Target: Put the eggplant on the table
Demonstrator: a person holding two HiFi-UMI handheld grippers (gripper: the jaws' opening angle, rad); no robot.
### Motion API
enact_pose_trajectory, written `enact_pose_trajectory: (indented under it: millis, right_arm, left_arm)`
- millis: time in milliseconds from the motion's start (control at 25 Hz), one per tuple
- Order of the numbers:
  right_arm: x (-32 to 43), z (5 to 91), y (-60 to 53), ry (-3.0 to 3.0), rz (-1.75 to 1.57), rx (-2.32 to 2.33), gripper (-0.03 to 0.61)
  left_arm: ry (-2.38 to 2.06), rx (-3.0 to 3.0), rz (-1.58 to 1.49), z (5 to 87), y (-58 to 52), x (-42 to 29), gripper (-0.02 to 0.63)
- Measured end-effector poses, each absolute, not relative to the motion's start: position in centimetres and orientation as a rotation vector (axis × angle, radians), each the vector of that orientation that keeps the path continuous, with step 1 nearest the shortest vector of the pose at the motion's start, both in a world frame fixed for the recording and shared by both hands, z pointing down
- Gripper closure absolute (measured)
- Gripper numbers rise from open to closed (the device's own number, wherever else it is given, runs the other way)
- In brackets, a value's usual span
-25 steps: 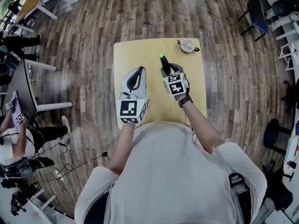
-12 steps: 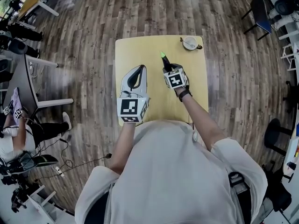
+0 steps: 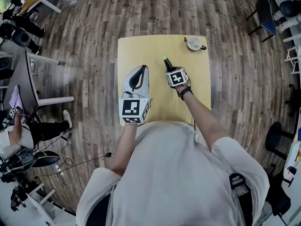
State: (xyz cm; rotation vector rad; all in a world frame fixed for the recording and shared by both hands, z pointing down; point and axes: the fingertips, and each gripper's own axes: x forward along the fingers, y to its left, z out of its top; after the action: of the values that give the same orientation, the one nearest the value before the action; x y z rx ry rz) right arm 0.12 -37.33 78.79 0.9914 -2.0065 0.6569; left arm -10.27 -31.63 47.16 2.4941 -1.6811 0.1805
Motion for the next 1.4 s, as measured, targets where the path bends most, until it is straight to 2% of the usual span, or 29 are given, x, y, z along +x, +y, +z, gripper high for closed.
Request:
enact_pose_trajectory:
  millis: [440, 520, 920, 1400]
  right_arm:
    - [-1.1, 79.9, -38.4, -2.008, 0.583, 0.903, 0.391]
    - [-0.9, 79.9, -37.7, -1.997, 0.617, 0.9, 0.356]
    - [-1.1, 70.8, -39.0, -2.198, 0.494, 1.013, 0.358]
    - [0.9, 57.2, -38.9, -2.406, 0.323, 1.244, 0.468]
  left_arm:
    - [-1.701, 2.477, 0.211, 47.6, -31.7, -10.7, 0.606]
    - [-1.7, 2.479, 0.213, 47.5, -31.6, -10.7, 0.606]
    - [-1.693, 2.504, 0.196, 47.0, -32.0, -11.0, 0.606]
    - [-1.706, 2.519, 0.172, 46.0, -32.4, -11.5, 0.606]
